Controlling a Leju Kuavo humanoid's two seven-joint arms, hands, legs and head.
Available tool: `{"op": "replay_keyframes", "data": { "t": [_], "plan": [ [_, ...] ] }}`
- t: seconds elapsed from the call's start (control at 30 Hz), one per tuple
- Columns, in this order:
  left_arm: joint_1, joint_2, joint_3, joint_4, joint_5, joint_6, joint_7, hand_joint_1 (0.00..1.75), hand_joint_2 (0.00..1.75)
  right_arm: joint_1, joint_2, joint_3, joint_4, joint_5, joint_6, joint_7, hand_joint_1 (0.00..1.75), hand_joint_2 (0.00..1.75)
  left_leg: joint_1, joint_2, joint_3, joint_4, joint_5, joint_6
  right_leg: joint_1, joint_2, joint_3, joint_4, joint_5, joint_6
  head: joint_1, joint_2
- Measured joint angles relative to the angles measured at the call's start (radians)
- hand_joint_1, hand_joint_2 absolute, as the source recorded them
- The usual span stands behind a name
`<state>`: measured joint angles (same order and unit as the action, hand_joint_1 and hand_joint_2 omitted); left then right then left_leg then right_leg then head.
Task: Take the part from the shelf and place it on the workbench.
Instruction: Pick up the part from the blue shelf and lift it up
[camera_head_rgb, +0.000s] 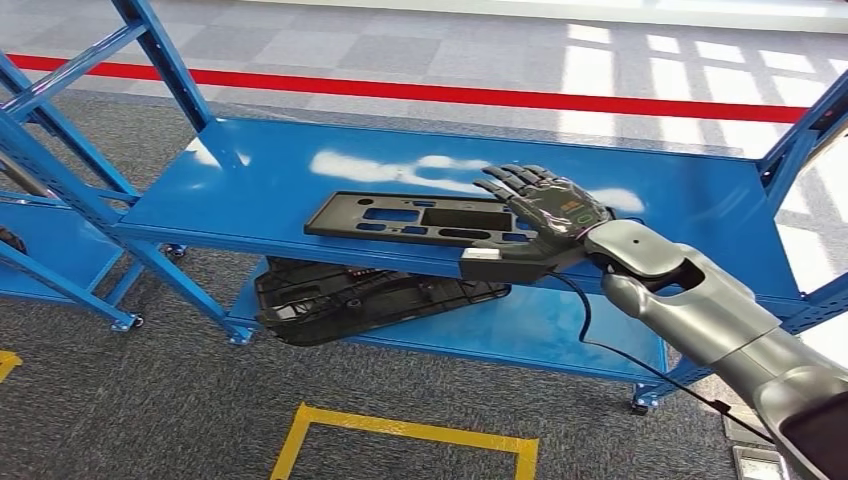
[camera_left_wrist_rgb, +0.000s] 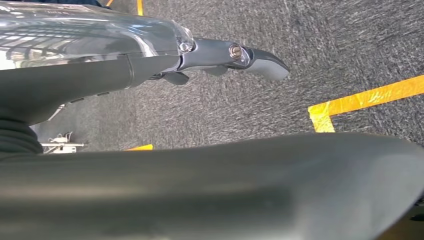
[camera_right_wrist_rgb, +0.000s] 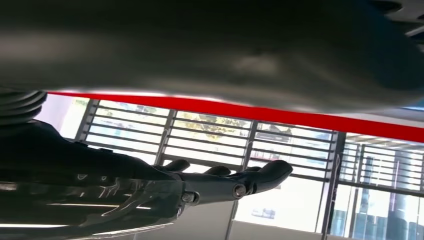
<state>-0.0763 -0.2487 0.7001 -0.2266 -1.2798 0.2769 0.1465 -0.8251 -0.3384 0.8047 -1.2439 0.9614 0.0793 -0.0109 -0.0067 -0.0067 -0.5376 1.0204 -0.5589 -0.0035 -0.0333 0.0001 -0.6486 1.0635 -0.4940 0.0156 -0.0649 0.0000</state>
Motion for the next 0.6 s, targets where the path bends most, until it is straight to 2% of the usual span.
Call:
{"op": "replay_keyframes", "data": {
  "t": [0.6],
  "plan": [
    [-0.009,0.0,-0.001,0.0,-0.012,-0.002,0.004,0.0,0.0,-0.06,0.103,0.102,0.134,-0.035,0.041,0.004,0.0,0.0,0.0,0.0,0.0,0.0,0.0,0.0,0.0,0.0,0.0,0.0,0.0,0.0,0.0,0.0]
  ]
}}
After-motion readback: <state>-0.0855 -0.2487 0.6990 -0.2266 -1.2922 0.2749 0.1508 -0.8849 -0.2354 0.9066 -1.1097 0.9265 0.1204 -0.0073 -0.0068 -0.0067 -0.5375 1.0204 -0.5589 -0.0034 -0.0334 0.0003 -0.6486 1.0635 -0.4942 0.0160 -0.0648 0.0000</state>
